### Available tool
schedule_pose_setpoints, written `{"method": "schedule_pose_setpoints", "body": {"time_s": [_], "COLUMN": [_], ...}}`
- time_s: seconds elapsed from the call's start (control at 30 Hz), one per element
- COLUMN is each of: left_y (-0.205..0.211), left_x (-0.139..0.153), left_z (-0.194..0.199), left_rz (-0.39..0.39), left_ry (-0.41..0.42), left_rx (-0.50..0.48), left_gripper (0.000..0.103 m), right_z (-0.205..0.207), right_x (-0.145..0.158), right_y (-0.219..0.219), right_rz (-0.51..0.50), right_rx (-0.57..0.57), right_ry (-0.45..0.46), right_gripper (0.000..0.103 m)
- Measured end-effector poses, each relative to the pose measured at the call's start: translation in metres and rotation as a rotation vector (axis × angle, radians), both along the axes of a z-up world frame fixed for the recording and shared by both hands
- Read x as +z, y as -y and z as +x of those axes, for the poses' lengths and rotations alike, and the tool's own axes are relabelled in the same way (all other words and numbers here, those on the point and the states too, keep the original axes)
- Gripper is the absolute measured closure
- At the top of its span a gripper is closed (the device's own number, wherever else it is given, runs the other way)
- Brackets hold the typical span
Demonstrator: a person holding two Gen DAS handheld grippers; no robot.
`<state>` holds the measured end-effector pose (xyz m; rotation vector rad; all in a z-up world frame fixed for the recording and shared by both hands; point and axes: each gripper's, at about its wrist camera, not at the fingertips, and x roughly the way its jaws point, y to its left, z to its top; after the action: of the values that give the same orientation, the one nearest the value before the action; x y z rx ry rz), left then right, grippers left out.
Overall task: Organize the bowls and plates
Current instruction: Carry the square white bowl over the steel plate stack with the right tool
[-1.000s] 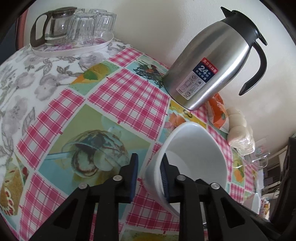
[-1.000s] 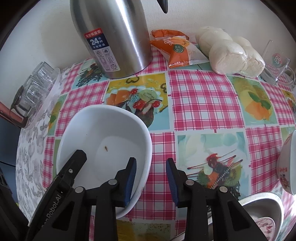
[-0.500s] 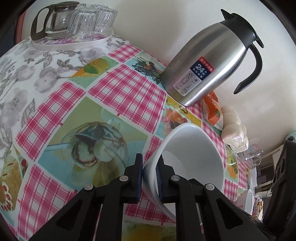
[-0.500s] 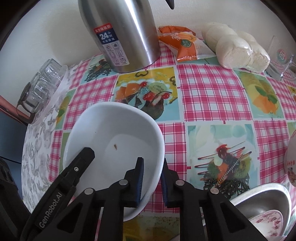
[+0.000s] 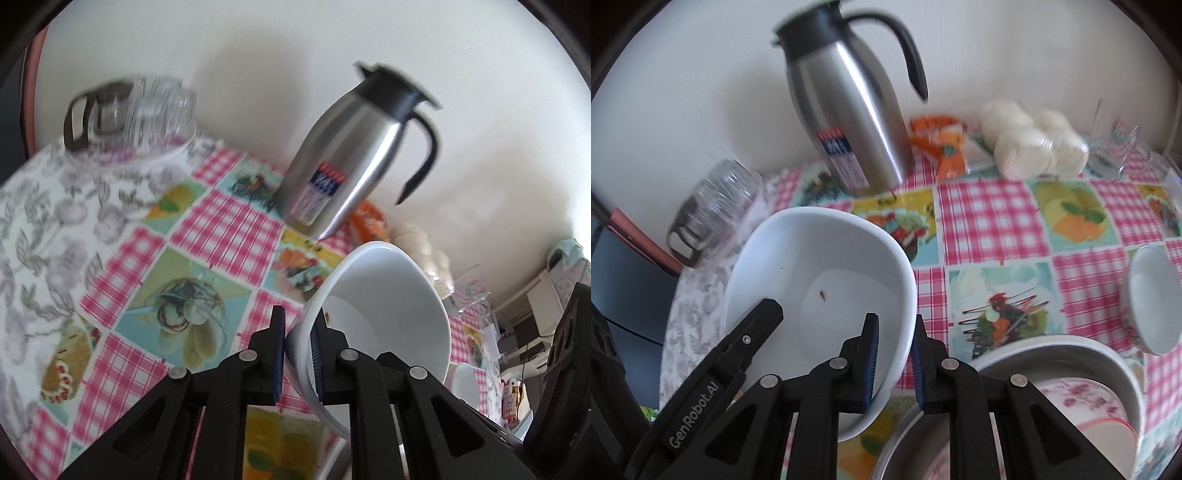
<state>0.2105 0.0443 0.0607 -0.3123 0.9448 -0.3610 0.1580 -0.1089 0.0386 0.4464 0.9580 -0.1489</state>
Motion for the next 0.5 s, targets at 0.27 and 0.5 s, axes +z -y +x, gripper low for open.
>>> {"method": "schedule_pose_setpoints", "body": {"time_s": [0.27,0.5], "left_y": [0.003,0.015], "left_x": [0.049,0.081], "left_z": [-0.039,-0.079], "left_rz": [-0.041,-0.072], "left_ry": [0.073,0.120], "left_rx": [-0.022,-0.067], "left_gripper": [0.090,0.090], "right_z": [-0.049,-0.099], "right_x": [0.055,0.085], "right_y": [0.005,0.019], "right_rz": [-0.021,-0.010], "right_rx": [-0.031,-0.063], "right_ry": [0.130,0.222], "right_gripper": [0.085,0.085]}}
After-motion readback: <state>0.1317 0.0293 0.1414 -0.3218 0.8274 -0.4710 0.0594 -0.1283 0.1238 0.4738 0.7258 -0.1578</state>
